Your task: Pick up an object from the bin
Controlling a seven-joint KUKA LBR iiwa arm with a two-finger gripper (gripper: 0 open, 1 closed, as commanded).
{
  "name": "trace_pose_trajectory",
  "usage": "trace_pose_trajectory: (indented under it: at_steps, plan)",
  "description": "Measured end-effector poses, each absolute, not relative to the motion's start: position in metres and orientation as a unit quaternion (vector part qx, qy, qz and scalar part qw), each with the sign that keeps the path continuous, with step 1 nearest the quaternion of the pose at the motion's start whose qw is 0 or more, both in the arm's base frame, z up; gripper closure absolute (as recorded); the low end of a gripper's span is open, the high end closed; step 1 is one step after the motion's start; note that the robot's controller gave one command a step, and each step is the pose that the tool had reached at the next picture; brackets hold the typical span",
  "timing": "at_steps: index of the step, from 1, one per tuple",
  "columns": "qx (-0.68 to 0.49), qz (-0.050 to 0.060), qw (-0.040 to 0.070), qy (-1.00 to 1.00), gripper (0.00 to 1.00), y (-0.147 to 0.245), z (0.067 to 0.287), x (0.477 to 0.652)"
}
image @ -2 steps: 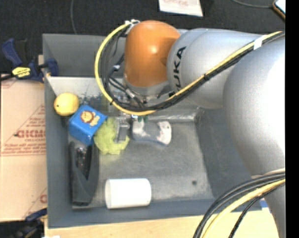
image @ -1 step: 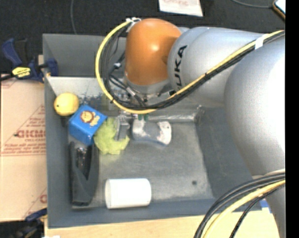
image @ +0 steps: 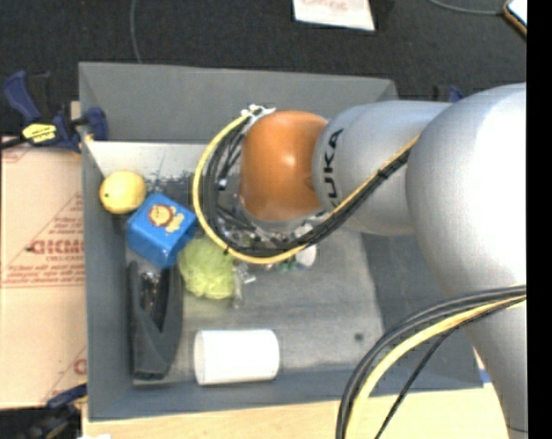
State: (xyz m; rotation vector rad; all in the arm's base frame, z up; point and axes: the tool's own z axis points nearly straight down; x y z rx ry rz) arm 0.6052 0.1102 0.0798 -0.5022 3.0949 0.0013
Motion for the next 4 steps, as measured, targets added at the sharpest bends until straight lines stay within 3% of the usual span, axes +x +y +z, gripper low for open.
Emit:
trace_pose_trajectory:
  at_steps: [1, 2, 3, 4]
  plan:
    - [-0.138, 0.001, 0.005, 0.99, 0.0, 0.112, 0.139, 0.603]
    - [-0.341, 0.001, 0.001, 0.94, 0.0, 0.112, 0.101, 0.56]
    - [-0.216, 0.001, 0.007, 0.976, 0.0, 0.102, 0.071, 0.57]
    - [-0.562, 0.0, 0.005, 0.827, 1.0, 0.1, 0.071, 0.51]
